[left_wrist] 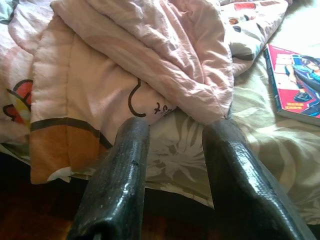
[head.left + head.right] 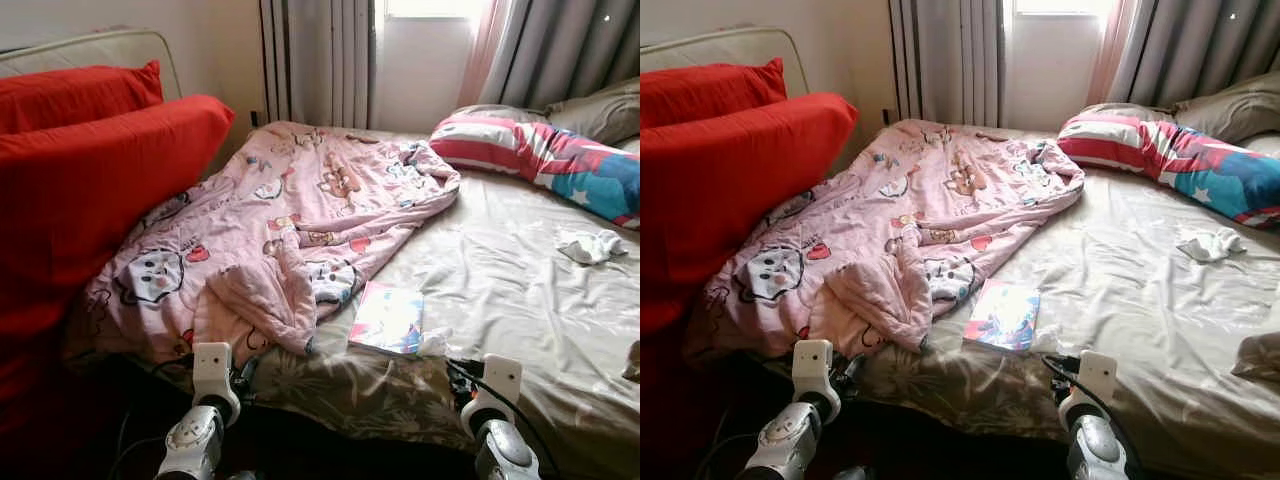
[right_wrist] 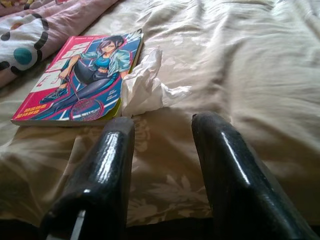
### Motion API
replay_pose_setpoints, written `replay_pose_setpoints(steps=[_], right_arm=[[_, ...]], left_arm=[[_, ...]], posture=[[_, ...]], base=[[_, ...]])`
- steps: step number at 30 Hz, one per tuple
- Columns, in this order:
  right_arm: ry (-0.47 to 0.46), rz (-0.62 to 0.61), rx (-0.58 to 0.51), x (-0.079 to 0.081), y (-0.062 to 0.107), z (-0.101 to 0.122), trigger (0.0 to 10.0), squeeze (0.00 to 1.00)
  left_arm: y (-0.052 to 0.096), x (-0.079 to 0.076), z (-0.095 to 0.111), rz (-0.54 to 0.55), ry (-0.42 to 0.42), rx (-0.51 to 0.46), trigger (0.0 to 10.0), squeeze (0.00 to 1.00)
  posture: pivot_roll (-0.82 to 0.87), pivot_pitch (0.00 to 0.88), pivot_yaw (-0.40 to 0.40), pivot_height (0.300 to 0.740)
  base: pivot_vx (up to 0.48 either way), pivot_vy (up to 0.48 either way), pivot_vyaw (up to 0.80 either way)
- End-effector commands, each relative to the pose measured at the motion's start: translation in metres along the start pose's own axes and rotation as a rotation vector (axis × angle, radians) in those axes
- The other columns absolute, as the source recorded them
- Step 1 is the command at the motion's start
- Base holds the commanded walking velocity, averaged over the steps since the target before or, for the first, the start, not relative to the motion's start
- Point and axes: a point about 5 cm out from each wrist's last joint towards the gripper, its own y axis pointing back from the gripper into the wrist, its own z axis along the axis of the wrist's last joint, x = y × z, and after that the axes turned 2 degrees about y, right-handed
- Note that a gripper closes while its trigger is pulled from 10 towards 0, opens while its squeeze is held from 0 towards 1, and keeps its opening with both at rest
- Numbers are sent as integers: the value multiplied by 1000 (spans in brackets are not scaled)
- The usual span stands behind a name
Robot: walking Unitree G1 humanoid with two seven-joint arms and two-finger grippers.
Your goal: Clean up the room
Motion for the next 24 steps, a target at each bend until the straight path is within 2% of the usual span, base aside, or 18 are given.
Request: replay_pose_setpoints(steps=[1,16,24], right_arm=[[-12,-10,29,-3,2,-5,10000,0],[-12,-6,36,-4,2,-6,10000,0],[11,25,14,2,1,-3,10000,0]], left_arm=[[-2,1,2,3,1,11,10000,0],[-2,0,2,-4,-4,12,10000,0],[-3,-4,5,-14,-9,-8,10000,0]], posture=[[-62,6,9,585],[-67,0,16,585],[-68,0,18,585]], base=[[289,0,0],[318,0,0],[355,0,0]])
